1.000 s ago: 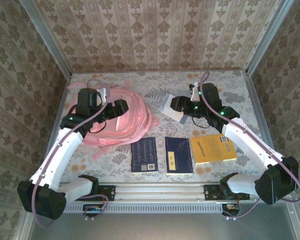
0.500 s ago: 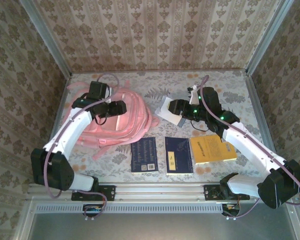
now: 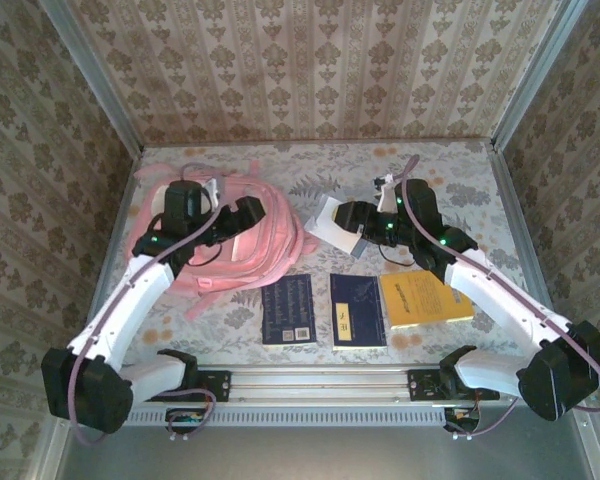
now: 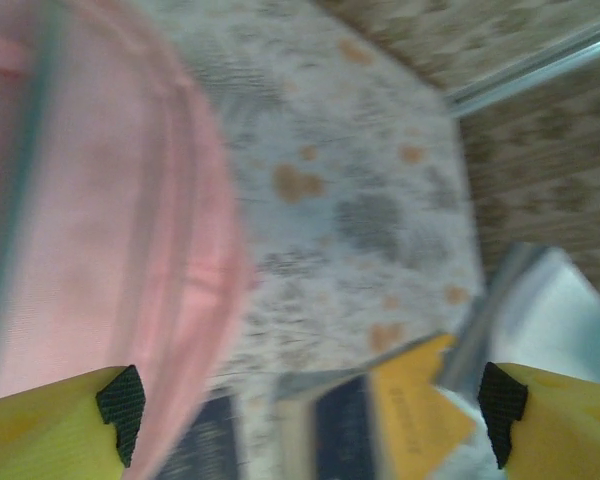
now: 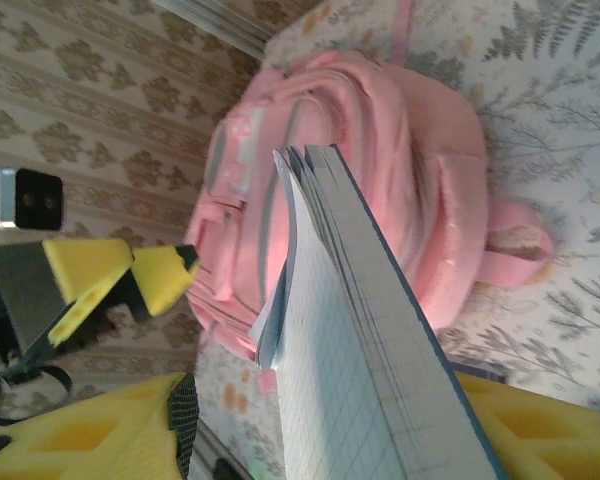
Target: Pack the student bag
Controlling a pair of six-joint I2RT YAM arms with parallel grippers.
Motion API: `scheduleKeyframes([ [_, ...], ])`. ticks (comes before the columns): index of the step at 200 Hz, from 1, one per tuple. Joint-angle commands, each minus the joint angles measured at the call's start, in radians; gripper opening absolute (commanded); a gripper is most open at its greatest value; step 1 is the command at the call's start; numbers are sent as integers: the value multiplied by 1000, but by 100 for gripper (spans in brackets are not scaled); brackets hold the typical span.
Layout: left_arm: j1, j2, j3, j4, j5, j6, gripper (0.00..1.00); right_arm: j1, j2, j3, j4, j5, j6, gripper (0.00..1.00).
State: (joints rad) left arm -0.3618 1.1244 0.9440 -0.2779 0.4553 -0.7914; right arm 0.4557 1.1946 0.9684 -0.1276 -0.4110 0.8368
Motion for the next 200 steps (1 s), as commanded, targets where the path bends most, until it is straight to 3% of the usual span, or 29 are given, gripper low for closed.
scheduleKeyframes([
  [1, -74, 34, -53, 286, 51, -269, 92, 6, -24, -5, 145, -39, 95, 0],
  [31, -209, 117, -87, 535, 26, -441, 95, 8, -16, -14, 219, -37, 177, 0],
  [54, -269, 149, -72, 582, -36, -466, 93, 11, -9, -20, 256, -36, 221, 0],
  [83, -283, 192, -61, 623, -58, -480, 86, 17, -6, -34, 297, -36, 257, 0],
  [124, -285, 196, -80, 682, -78, -499, 54, 23, -8, -55, 295, -13, 262, 0],
  [160, -285, 175, -89, 701, -86, -501, 17, 34, -1, -79, 289, 13, 260, 0],
  [168, -285, 171, -91, 702, -89, -505, 9, 37, 0, -82, 280, 19, 256, 8],
  [172, -284, 168, -92, 704, -91, -510, 5, 37, 0, -83, 275, 23, 255, 18],
  [178, -284, 163, -94, 710, -96, -514, 0, 39, -2, -85, 263, 32, 253, 40],
  [187, -284, 155, -99, 719, -105, -523, 0, 42, -8, -86, 240, 47, 246, 70],
  [200, -283, 139, -100, 716, -123, -523, 0, 45, -23, -93, 208, 72, 233, 97],
])
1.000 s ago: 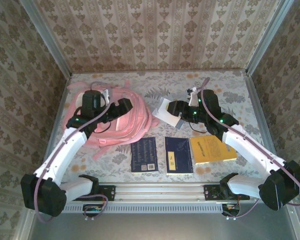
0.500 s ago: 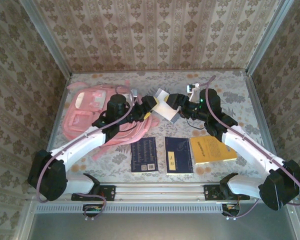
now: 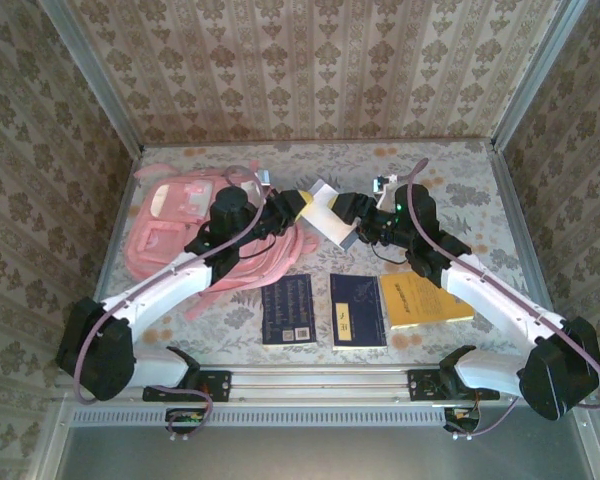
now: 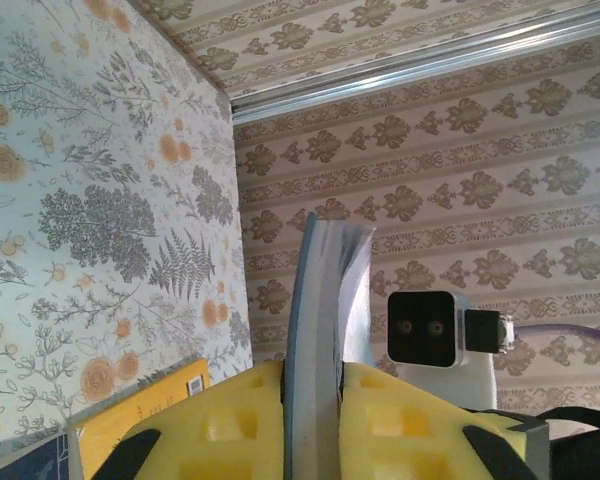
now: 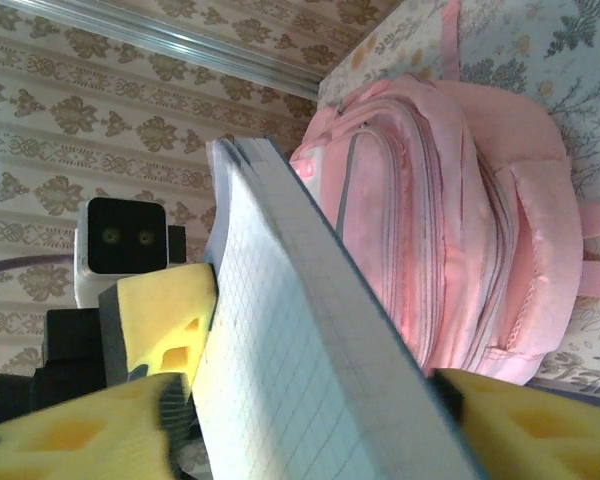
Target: Pack the student bag
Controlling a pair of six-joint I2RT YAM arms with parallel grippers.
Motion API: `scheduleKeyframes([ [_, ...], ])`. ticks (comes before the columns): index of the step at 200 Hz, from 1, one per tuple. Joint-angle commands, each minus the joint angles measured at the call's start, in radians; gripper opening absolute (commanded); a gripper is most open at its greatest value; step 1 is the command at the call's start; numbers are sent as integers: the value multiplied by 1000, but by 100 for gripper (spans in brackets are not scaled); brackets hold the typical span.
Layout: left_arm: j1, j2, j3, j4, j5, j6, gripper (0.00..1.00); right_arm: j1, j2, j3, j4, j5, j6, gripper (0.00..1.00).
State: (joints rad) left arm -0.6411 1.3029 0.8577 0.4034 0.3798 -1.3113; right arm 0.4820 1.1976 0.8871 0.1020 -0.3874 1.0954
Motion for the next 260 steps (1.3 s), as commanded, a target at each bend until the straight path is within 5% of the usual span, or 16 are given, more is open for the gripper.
scheduleKeyframes([
  [1, -4, -42, -15, 33, -49, -3, 0, 18, -28, -12, -23, 50, -25, 98],
  [75, 27, -114, 0, -52, -94, 43, 0, 18, -97, -214, 300, -5, 132, 96],
  [105, 27, -105, -1, -54, -88, 48, 0, 18, -79, -252, 471, -24, 207, 75],
  [159, 16, -88, -6, -54, -84, 49, 0, 43, -32, -187, 505, -21, 216, 42],
  [190, 19, -79, 1, -90, -82, 64, 0, 57, -20, -192, 496, 8, 208, 10],
  [201, 28, -84, 14, -139, -83, 90, 15, 54, -42, -205, 462, 36, 184, 0],
  [226, 75, -124, 54, -329, -88, 221, 55, 46, -123, -213, 266, 118, 85, 0],
  [260, 194, -136, 153, -666, -108, 520, 65, 20, -232, -230, 15, 215, -47, 0],
])
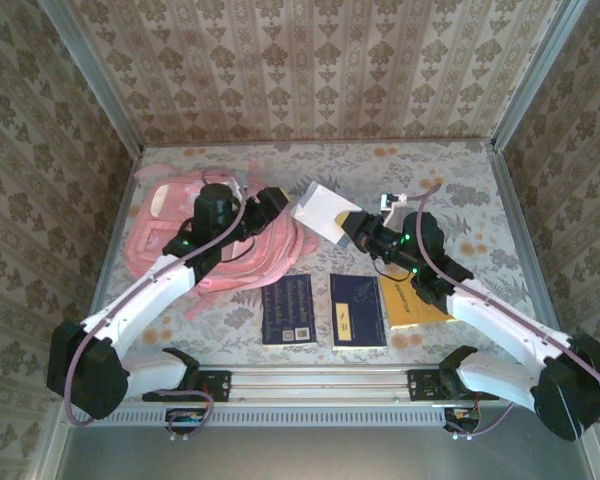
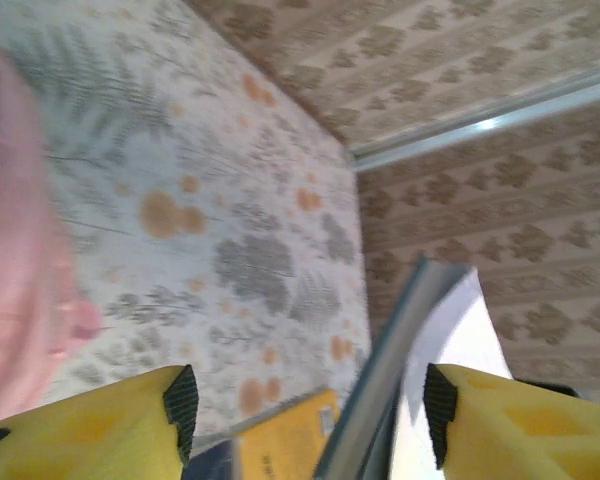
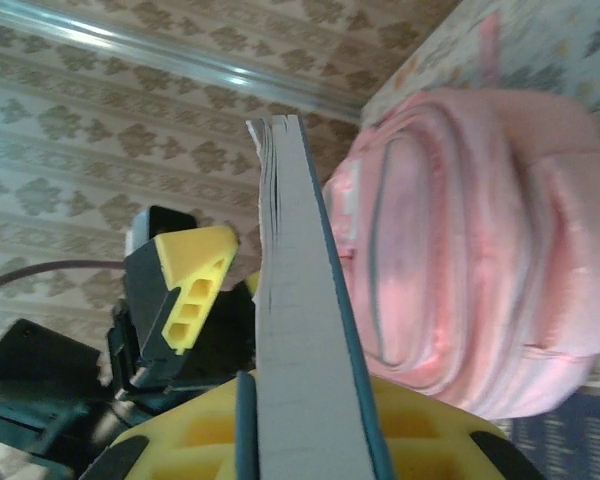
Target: Pack the student bag
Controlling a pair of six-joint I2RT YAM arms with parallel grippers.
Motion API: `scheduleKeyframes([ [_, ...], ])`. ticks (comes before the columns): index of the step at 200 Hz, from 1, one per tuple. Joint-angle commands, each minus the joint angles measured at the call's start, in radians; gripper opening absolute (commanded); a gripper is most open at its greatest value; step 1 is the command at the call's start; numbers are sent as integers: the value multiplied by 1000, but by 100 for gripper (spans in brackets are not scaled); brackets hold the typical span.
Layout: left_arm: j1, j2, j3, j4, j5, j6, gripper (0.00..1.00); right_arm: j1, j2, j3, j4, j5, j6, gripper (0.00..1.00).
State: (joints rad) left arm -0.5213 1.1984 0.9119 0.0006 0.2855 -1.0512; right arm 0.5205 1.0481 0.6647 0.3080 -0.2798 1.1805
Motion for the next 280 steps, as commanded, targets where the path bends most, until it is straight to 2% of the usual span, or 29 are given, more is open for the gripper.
scheduleKeyframes([
  [1, 85, -30, 101, -270, -12, 270, 65, -19, -84, -9, -195, 109, -134, 0],
  [35, 273, 59, 199, -433, 103, 450, 67, -81, -144, -67, -267, 134, -163, 0],
  [65, 365, 143, 260, -489, 163, 558, 69, -106, -144, -71, -296, 128, -193, 0],
  [93, 373, 218, 300, -523, 139, 605, 71, -114, -159, -72, -306, 131, -210, 0],
  [118, 373, 301, 324, -504, 214, 594, 69, -118, -175, -68, -318, 122, -230, 0],
  [147, 371, 368, 330, -484, 233, 591, 67, -121, -187, -62, -337, 116, -254, 0],
  [192, 354, 439, 325, -450, 284, 594, 63, -128, -176, -63, -331, 89, -269, 0],
  [221, 345, 422, 287, -416, 315, 567, 60, -133, -161, -66, -322, 72, -273, 0],
  [250, 342, 399, 246, -382, 346, 548, 53, -137, -138, -71, -306, 61, -274, 0],
  [280, 337, 410, 220, -375, 351, 554, 40, -139, -116, -65, -294, 45, -268, 0],
])
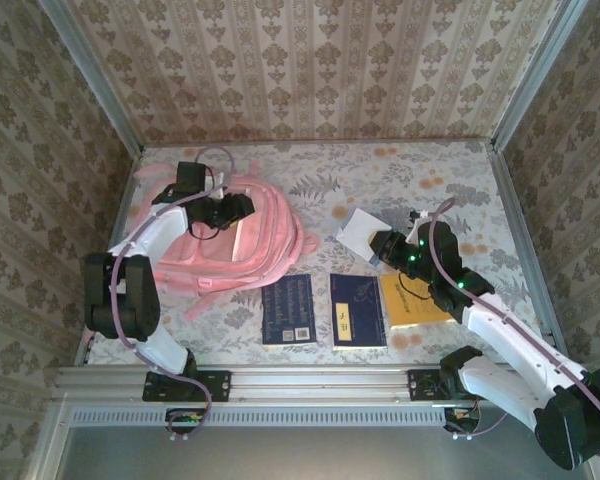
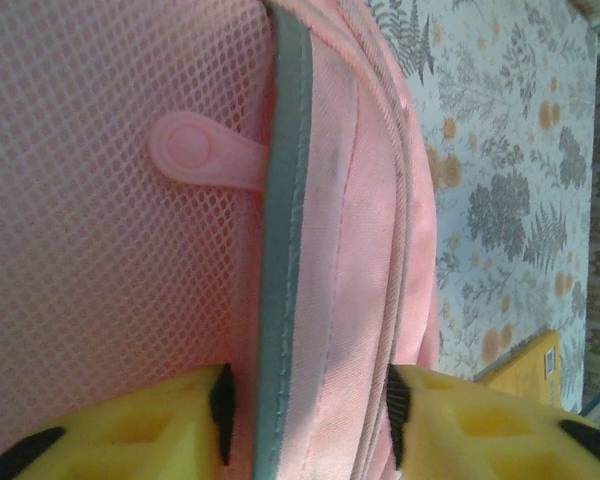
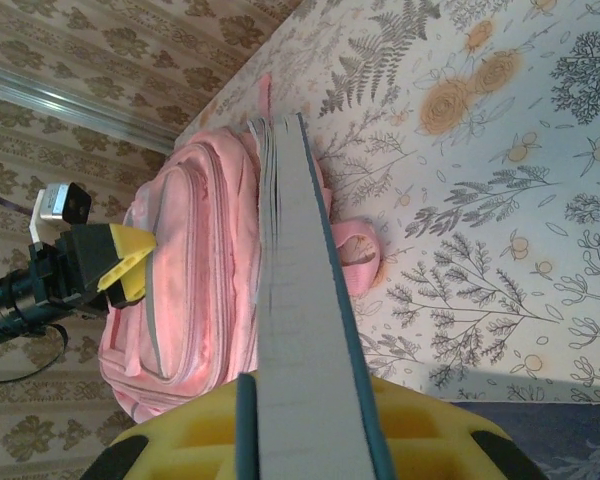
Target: Pack the student bag
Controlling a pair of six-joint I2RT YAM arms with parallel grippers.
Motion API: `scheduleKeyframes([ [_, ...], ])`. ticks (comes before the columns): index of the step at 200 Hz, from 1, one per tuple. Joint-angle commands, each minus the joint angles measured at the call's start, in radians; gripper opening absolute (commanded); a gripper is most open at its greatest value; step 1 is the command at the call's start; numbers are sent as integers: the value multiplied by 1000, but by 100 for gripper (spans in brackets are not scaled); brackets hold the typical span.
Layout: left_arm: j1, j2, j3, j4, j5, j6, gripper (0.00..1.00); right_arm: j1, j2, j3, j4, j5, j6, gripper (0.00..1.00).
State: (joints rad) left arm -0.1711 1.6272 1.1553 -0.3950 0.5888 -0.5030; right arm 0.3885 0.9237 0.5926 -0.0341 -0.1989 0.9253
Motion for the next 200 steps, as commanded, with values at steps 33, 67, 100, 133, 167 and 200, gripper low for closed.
scheduleKeyframes([
  [33, -18, -15, -34, 26, 48, 15, 22, -8, 26, 21, 44, -46, -18, 0],
  [67, -33, -24, -26, 8, 69, 28, 10, -8, 39, 23, 45, -51, -15, 0],
  [100, -46, -38, -23, -23, 62, 54, 20, -8, 59, 32, 52, -64, -11, 0],
  [133, -65, -47, -10, -72, -4, 93, 32, -8, 74, 41, 54, -71, -10, 0],
  [167, -83, -97, -7, -110, -61, 130, 31, -8, 81, 32, 62, -75, -8, 0],
  [200, -95, -127, -4, -121, -66, 137, 30, -8, 100, 19, 86, -88, 4, 0],
])
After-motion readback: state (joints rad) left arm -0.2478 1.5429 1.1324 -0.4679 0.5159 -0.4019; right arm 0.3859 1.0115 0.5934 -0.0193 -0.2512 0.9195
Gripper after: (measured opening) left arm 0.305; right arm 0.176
